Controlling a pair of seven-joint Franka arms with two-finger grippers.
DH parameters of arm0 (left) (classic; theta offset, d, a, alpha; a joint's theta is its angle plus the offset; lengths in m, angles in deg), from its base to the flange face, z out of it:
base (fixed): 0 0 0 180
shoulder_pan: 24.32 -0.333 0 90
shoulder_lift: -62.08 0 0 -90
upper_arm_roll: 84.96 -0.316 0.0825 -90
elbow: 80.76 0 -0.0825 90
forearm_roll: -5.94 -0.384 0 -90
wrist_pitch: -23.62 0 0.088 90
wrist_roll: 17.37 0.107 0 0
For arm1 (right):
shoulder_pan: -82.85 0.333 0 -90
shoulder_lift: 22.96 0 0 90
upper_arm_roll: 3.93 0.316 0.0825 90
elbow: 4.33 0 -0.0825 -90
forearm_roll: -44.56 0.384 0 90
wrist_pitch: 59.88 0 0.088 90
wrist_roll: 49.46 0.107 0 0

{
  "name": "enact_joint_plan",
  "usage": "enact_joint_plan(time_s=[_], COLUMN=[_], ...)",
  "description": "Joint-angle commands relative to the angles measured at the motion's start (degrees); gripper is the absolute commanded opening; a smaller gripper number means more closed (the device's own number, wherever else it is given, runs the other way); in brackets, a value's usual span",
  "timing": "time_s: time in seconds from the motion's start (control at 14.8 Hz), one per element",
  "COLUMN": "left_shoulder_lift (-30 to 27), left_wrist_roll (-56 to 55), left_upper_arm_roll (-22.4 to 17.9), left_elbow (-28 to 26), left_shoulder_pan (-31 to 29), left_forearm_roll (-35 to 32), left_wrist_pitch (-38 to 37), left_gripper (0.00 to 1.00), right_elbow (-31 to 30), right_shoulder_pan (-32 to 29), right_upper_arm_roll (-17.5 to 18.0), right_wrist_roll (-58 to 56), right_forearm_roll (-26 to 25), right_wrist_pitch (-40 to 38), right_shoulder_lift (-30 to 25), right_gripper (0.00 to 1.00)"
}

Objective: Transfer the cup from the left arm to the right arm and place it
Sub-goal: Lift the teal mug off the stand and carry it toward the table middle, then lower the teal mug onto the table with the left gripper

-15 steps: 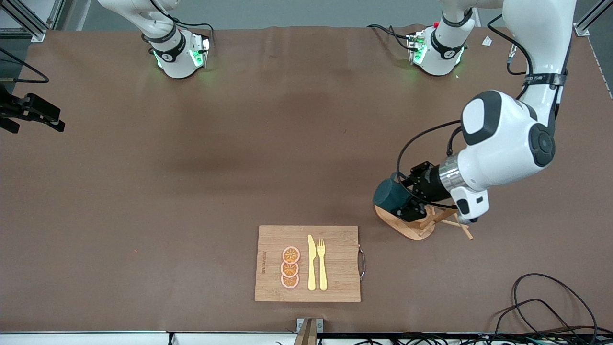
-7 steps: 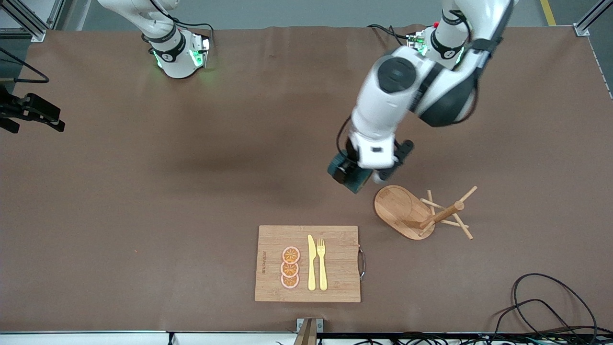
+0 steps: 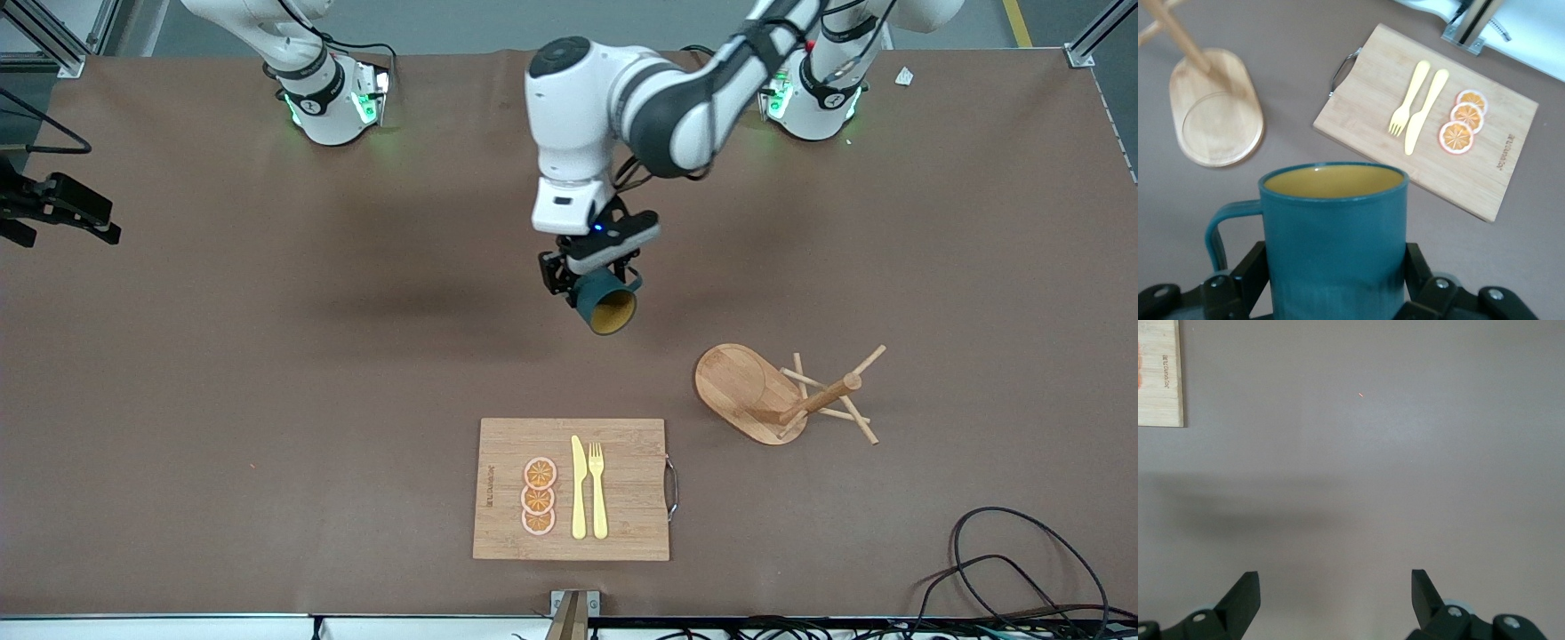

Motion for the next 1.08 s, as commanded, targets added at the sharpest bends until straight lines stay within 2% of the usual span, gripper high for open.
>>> enact_joint_plan(time_s=[0.0, 0.41, 0.81, 1.02], left_shoulder_lift=[4.10, 13.41, 20.97, 25.98], left_wrist_roll=[-6.71, -22.09, -38.36, -39.08], left_upper_arm_roll=[-0.58, -0.67, -0.76, -0.84], left_elbow=[0.90, 2.65, 2.66, 3.36], left_shoulder_pan=[4.91, 12.13, 16.35, 18.72], left_forearm_roll=[-12.21, -34.44, -58.09, -64.44], left_wrist_pitch=[-0.23, -0.23, -0.58, -6.98], left_gripper=[0.67, 0.67, 0.68, 0.67], right_elbow=[-0.72, -0.72, -0.63, -0.63], right_shoulder_pan=[-0.17, -0.44, -0.26, -0.26], right_upper_arm_roll=[-0.07, -0.25, 0.01, -0.08], right_wrist_roll=[-0.45, -0.53, -0.45, -0.53], right_forearm_roll=[-0.57, -0.57, -0.57, -0.57], right_wrist_pitch=[-0.11, 0.15, -0.37, -0.29], right_shoulder_lift=[-1.20, -1.11, -1.20, -1.11], right_gripper=[1.00, 1.00, 1.00, 1.00])
